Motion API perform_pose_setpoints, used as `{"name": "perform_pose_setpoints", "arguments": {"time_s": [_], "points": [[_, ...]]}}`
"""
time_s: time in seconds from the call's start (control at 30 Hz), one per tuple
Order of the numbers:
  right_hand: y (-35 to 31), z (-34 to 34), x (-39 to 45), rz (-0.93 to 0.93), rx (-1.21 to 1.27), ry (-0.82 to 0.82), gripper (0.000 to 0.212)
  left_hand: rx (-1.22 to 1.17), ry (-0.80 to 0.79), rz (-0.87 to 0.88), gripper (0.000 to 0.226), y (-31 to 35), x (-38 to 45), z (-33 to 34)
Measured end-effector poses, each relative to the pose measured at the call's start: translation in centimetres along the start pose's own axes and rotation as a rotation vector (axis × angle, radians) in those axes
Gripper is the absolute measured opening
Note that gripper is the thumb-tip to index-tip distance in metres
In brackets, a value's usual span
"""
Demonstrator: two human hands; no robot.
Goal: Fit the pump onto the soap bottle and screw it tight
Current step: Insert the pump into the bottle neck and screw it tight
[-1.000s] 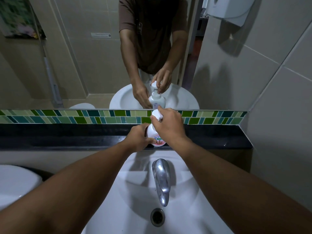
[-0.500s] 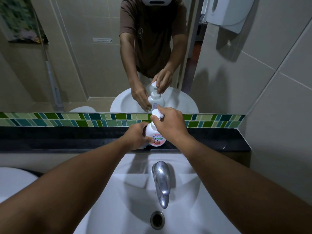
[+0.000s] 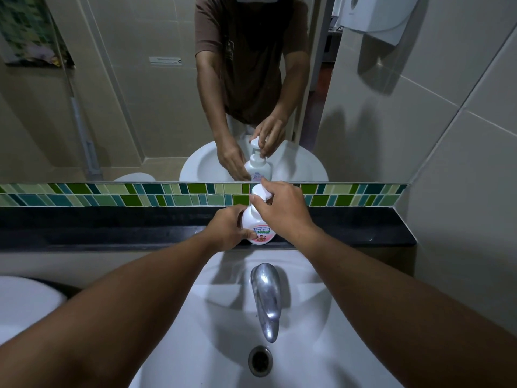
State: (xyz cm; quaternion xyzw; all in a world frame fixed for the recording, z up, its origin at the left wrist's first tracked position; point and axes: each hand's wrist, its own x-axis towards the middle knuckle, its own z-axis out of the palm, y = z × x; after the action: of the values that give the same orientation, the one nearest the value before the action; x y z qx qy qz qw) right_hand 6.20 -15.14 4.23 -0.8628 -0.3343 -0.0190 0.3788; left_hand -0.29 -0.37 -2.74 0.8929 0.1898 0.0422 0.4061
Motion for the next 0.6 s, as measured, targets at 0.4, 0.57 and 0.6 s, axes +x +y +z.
{"name": "perform_pose_setpoints", "arguments": {"time_s": [0.4, 0.57, 0.6], "points": [[0.58, 0.31, 0.12, 0.014, 0.004, -0.008, 0.053, 0.003, 0.003, 0.023, 0.060, -0.26, 0.21, 0.42], [0.56, 0.13, 0.05, 0.013, 0.021, -0.061, 0.054, 0.007, 0.003, 0.020, 0.061, 0.05, 0.13, 0.40], [0.61, 0.03, 0.04, 0.010, 0.021, -0.082, 0.056, 0.012, 0.003, 0.019, 0.061, 0.06, 0.12, 0.39]]}}
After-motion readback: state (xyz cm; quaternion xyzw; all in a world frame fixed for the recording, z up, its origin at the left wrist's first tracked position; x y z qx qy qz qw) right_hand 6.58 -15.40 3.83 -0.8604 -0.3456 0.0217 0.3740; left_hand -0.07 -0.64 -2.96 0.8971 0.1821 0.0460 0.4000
